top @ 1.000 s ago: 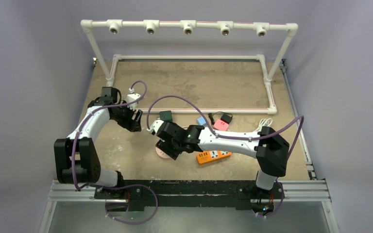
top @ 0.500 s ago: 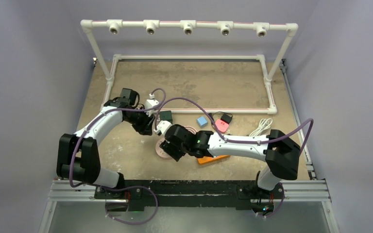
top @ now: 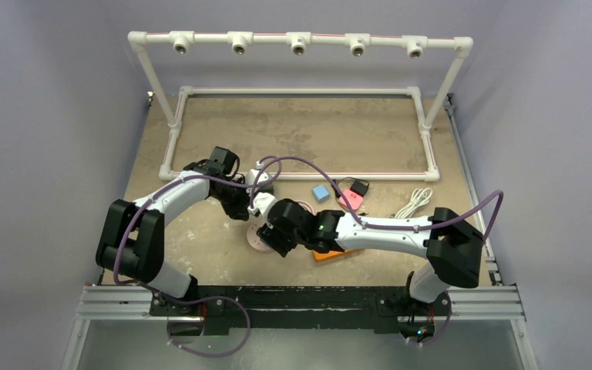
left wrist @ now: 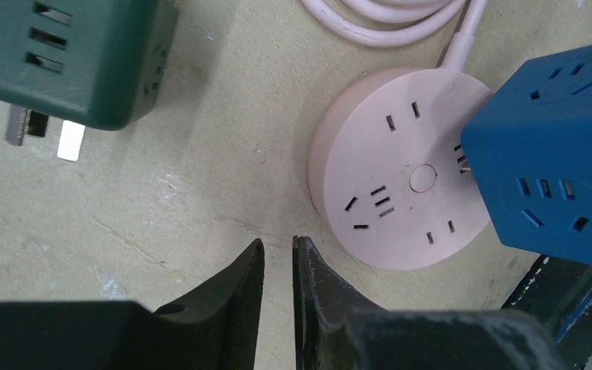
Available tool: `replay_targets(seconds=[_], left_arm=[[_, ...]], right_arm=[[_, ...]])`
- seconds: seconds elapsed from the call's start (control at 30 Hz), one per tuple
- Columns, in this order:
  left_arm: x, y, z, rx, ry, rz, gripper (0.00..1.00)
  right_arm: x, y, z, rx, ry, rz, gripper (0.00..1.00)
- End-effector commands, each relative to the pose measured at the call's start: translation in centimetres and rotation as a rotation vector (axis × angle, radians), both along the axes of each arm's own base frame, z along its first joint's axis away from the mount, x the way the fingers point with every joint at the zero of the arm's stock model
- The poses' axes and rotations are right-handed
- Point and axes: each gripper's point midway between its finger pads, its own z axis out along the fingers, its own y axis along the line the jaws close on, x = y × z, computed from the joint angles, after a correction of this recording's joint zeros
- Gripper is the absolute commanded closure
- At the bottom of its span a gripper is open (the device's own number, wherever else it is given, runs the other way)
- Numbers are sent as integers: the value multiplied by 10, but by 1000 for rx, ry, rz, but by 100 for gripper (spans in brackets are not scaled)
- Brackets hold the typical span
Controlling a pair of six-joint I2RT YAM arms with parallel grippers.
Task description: Insert the plug
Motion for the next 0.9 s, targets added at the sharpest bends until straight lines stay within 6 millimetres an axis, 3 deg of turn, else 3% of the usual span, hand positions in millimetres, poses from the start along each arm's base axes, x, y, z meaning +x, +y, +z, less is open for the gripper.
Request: replay_targets(seconds=[0.0, 0.23, 0.43, 0.87], left_arm=[[0, -12, -3, -45, -45, -98, 82], [-2, -21, -3, -94, -44, -186, 82], [-2, -21, -9, -97, -42, -204, 84], [-3, -20, -11, -91, -49, -208, 88]], right_arm=[[-16, -15, -21, -36, 49, 49, 100], [-21, -19, -26, 10, 57, 64, 100], [-15, -18, -27, 7, 56, 59, 100], [-3, -20, -42, -228, 101, 47, 100]])
